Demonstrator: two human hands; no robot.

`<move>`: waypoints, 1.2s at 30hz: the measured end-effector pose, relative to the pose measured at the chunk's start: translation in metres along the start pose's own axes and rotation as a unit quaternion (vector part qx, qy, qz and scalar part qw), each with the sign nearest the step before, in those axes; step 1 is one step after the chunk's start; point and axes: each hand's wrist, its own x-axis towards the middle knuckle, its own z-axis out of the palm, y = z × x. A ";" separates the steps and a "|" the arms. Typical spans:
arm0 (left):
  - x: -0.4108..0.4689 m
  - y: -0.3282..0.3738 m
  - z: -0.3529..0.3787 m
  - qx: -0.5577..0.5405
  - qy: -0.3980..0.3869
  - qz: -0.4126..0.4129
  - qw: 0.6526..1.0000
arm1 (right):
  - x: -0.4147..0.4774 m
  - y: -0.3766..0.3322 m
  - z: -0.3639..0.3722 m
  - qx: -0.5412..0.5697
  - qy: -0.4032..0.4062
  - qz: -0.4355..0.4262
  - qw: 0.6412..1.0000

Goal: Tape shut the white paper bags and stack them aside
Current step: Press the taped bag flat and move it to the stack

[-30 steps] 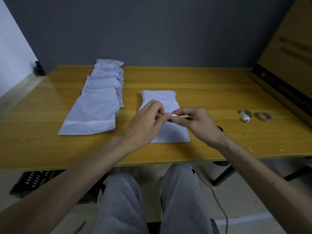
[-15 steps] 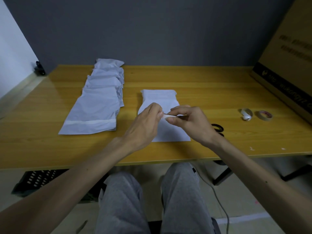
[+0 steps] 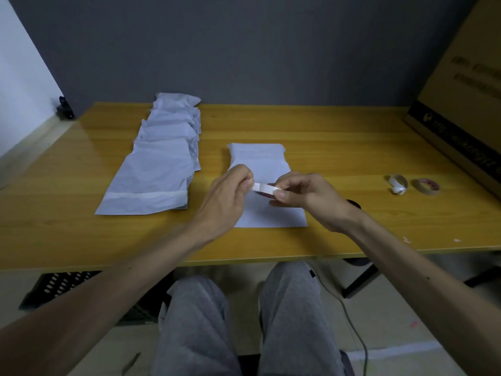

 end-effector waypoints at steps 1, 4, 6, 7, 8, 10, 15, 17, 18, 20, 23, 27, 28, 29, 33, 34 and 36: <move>0.000 0.001 -0.002 0.006 -0.003 0.012 1.000 | 0.001 -0.002 0.001 0.022 -0.011 0.014 1.000; 0.002 0.003 -0.012 0.013 -0.025 0.036 0.999 | 0.005 -0.005 0.002 0.096 -0.037 0.073 0.992; 0.003 0.000 -0.017 0.011 -0.043 0.040 0.998 | 0.010 -0.005 0.002 0.136 -0.013 0.092 0.986; 0.003 -0.003 -0.019 0.011 -0.052 0.038 0.998 | 0.012 -0.004 0.003 0.134 0.005 0.093 0.987; 0.003 -0.006 -0.020 0.009 -0.063 0.035 0.997 | 0.015 -0.004 0.004 0.114 0.024 0.093 0.989; 0.001 -0.012 -0.022 -0.010 -0.079 0.016 0.997 | 0.018 -0.005 0.007 0.089 0.047 0.096 0.990; -0.002 -0.022 -0.034 -0.131 -0.040 -0.123 0.983 | 0.023 -0.011 0.012 0.147 0.062 0.067 0.985; -0.005 -0.022 -0.033 -0.159 -0.035 -0.167 0.972 | 0.026 -0.012 0.019 0.125 0.064 0.033 0.990; -0.005 -0.020 -0.033 -0.188 -0.028 -0.199 0.961 | 0.026 -0.012 0.021 0.111 0.074 0.016 0.991; -0.006 -0.019 -0.037 -0.255 0.016 -0.273 0.927 | 0.029 -0.010 0.024 0.074 0.101 -0.003 0.992; -0.007 -0.025 -0.043 -0.230 0.041 -0.321 0.918 | 0.028 -0.006 0.025 -0.001 0.139 -0.018 0.990; -0.014 -0.035 -0.039 -0.144 -0.016 -0.350 0.926 | 0.028 -0.003 0.038 -0.136 0.122 -0.057 0.982; -0.016 -0.039 -0.038 -0.112 -0.017 -0.344 0.932 | 0.030 -0.002 0.043 -0.165 0.112 -0.065 0.978; -0.019 -0.042 -0.037 -0.064 -0.014 -0.324 0.944 | 0.031 -0.001 0.047 -0.184 0.108 -0.069 0.975; -0.040 -0.036 -0.034 0.065 -0.008 -0.209 0.976 | 0.035 0.002 0.058 -0.215 0.102 -0.080 0.968; -0.045 -0.035 -0.032 0.079 -0.007 -0.179 0.981 | 0.036 0.003 0.059 -0.220 0.099 -0.083 0.967; -0.053 -0.038 -0.028 0.098 -0.006 -0.137 0.986 | 0.037 0.005 0.062 -0.224 0.093 -0.084 0.966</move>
